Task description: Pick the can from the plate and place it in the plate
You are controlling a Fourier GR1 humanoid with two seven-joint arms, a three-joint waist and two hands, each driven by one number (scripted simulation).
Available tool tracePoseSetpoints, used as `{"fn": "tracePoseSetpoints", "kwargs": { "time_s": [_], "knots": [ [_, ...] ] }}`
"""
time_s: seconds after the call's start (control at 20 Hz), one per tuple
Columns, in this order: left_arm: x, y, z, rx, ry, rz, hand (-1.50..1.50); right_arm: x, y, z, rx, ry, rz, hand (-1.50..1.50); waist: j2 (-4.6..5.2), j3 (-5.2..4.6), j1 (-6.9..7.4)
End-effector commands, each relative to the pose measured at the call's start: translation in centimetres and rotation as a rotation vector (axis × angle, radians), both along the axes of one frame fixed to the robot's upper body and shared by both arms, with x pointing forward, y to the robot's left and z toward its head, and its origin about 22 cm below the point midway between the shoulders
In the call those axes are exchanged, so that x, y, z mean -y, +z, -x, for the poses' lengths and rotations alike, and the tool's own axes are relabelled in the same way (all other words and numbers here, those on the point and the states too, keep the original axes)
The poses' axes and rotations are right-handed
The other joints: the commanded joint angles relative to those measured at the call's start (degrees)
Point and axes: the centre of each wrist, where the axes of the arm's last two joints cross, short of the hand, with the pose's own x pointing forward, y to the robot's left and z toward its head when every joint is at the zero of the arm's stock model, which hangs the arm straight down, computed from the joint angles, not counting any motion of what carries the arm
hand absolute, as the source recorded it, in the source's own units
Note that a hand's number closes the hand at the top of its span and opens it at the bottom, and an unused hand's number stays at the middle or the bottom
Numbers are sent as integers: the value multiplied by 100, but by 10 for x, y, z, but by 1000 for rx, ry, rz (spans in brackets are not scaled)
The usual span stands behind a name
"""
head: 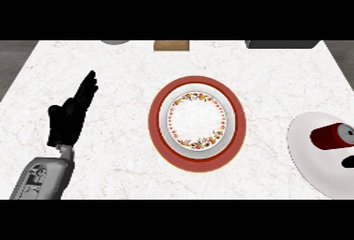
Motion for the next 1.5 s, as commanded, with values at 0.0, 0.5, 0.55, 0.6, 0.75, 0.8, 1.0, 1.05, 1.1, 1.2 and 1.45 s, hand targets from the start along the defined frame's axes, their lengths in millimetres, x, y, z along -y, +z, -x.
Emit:
{"fn": "tracePoseSetpoints", "kwargs": {
  "time_s": [0.0, 0.5, 0.55, 0.6, 0.75, 0.8, 1.0, 1.05, 1.1, 1.2, 1.45],
  "knots": [
    [5, 5, 3, -9, 9, 19, 0, -2, -25, -2, -67, 4, 12, -150, -1, 1, -2],
    [-4, 8, -8, 17, 9, -13, 0, 9, -73, -18, -108, -9, 0, -150, 2, 1, -7],
    [3, -8, -15, -9, 8, 7, 0, 7, -72, -19, -120, -1, 13, -150, 4, 0, -19],
    [15, -1, -4, 20, 6, -1, 0, 23, -70, -24, -148, -15, 6, -150, 3, 2, 4],
    [-8, 5, 1, 0, 5, -10, 0, 14, -106, -9, -145, -17, 4, -150, 0, 2, 7],
    [2, -1, -1, -2, 8, 2, 0, 17, -84, -12, -145, -15, -4, -150, -3, 0, -15],
    [-4, -2, 0, 15, -8, -8, 0, 27, -65, -25, -54, 9, 33, 150, 0, 0, -11],
    [19, -15, 3, 14, 5, -8, 0, 20, -87, -27, -38, 11, 59, 150, 6, 2, 2],
    [-1, 5, 2, 14, -2, 2, 0, 18, -92, -25, -45, 18, 63, 150, 0, 2, 3],
    [-17, -4, -14, 3, -2, 13, 0, 15, -87, -30, -32, 1, 55, 150, 4, 0, -16],
    [-8, -4, 6, 5, 10, -6, 0, 34, -97, -13, -22, 39, 89, 150, -3, 0, -15]
  ]
}}
